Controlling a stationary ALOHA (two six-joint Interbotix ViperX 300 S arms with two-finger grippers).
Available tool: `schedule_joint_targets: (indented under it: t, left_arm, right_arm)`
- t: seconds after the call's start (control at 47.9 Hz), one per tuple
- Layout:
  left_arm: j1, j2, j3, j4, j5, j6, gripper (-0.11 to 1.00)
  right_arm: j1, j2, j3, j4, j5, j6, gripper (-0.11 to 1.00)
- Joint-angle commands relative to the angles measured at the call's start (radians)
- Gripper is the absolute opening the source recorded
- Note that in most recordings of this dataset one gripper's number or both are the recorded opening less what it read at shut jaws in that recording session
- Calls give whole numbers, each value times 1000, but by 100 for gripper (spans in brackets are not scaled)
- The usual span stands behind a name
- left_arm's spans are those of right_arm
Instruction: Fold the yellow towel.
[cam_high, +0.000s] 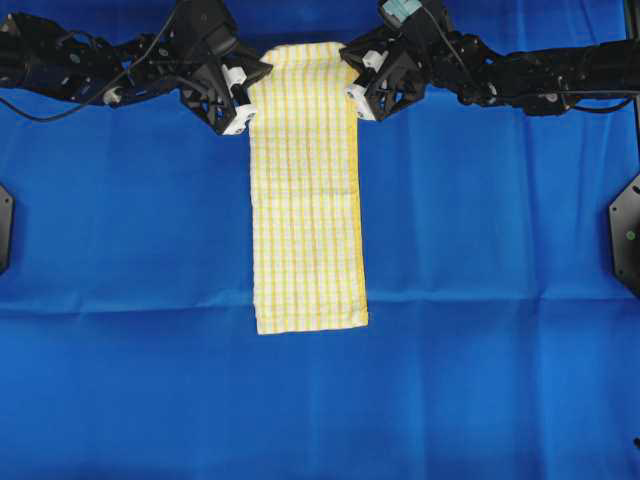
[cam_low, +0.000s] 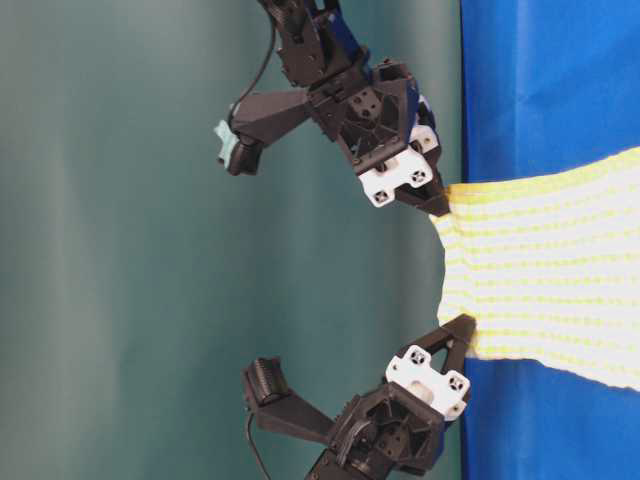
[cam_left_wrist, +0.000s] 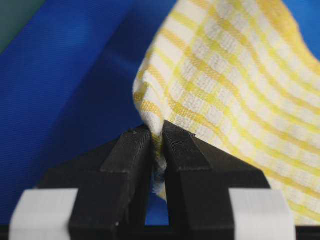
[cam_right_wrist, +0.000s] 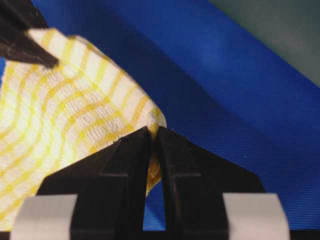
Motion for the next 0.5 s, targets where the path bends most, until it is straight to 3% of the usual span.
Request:
schedule_joint_targets:
  t: [0.0, 0.23, 0.481]
  left_arm:
    - [-28, -43, 0, -3, -9, -2, 3]
    - [-109, -94, 57, -11, -25, -14, 3]
    - [-241, -141, 137, -11, -95, -127, 3]
  right_arm:
    - [25, -49, 0, -5, 0, -2, 6]
    - [101, -83, 37, -3, 6, 2, 6]
    - [212, -117, 94, 8, 2, 11, 6]
